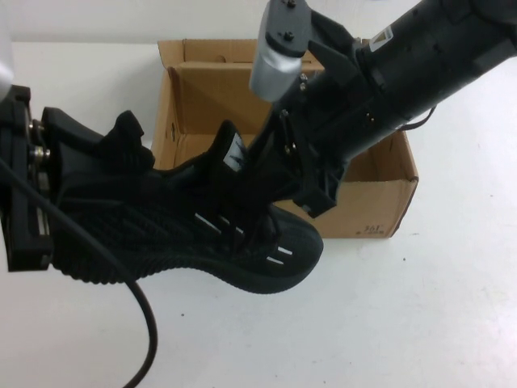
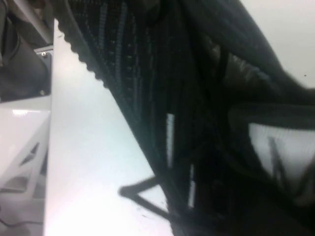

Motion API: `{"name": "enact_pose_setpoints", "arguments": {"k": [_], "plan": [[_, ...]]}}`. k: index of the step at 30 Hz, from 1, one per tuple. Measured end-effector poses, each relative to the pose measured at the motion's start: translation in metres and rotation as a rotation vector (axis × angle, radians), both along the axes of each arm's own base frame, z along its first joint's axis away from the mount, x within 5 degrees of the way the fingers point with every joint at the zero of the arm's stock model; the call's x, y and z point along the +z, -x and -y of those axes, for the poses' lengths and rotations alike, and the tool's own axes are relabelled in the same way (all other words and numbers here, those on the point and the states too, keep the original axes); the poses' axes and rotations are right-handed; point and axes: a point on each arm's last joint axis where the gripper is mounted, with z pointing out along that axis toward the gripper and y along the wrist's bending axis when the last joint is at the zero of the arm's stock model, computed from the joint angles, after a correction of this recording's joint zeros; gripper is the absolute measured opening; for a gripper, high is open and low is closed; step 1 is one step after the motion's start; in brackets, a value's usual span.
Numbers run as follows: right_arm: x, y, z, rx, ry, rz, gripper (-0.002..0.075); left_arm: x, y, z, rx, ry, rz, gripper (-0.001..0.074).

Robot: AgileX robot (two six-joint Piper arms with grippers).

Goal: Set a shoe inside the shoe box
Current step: Hand over the shoe, then place the shoe in the shoe box

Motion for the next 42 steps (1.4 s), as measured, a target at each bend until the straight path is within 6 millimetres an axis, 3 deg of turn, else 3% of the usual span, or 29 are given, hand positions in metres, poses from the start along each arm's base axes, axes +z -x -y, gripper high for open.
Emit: {"name": "enact_pose_setpoints", "arguments": {"k": [2,4,11,13,15,18,20,23,26,28,34,37,42], "plan": [[0.000,0.000,0.000,0.012,0.005,0.018,0.0094,0.000,0.000,0.000,-0.006,-0.004,0.004,0.0081],[0.000,0.000,-0.001,0.017,0.006,0.027,0.0044,0.000,0.000,0.000,-0.009,-0.006,0.009,0.0081],[-0.001,0.001,-0.001,0.018,0.008,0.027,0.0014,0.000,0.000,0.000,-0.007,-0.002,0.004,0.0082],[-0.001,0.001,-0.001,0.013,0.008,0.023,0.0013,0.000,0.000,0.000,0.008,0.008,-0.025,0.0119],[-0.001,0.001,-0.001,0.009,0.010,0.018,0.0013,0.001,0.000,0.001,0.029,0.037,-0.070,0.0251],[-0.003,0.001,-0.001,0.010,0.020,0.010,0.0013,0.003,0.000,0.001,0.063,0.073,-0.133,0.0533],[-0.004,0.000,-0.001,0.005,0.036,0.011,0.0012,0.003,0.000,0.001,0.078,0.087,-0.165,0.0620],[-0.009,-0.003,0.002,-0.017,0.085,0.018,0.0011,0.003,0.000,0.001,0.102,0.101,-0.196,0.0667],[-0.014,-0.008,0.006,-0.040,0.132,0.023,0.0011,0.005,-0.001,0.000,0.134,0.111,-0.223,0.0634],[-0.016,-0.015,0.012,-0.065,0.140,0.015,0.0011,0.007,-0.001,-0.001,0.153,0.103,-0.232,0.0549],[-0.018,-0.058,0.043,-0.213,0.166,0.018,0.0011,0.013,0.014,-0.006,0.203,0.040,-0.166,0.0096],[-0.008,-0.079,0.048,-0.256,0.189,0.094,0.0011,0.019,0.023,-0.011,0.272,0.026,-0.130,0.0027],[0.004,-0.118,0.038,-0.305,0.189,0.203,0.0011,0.025,0.027,-0.017,0.402,0.050,-0.110,0.0002]]}}
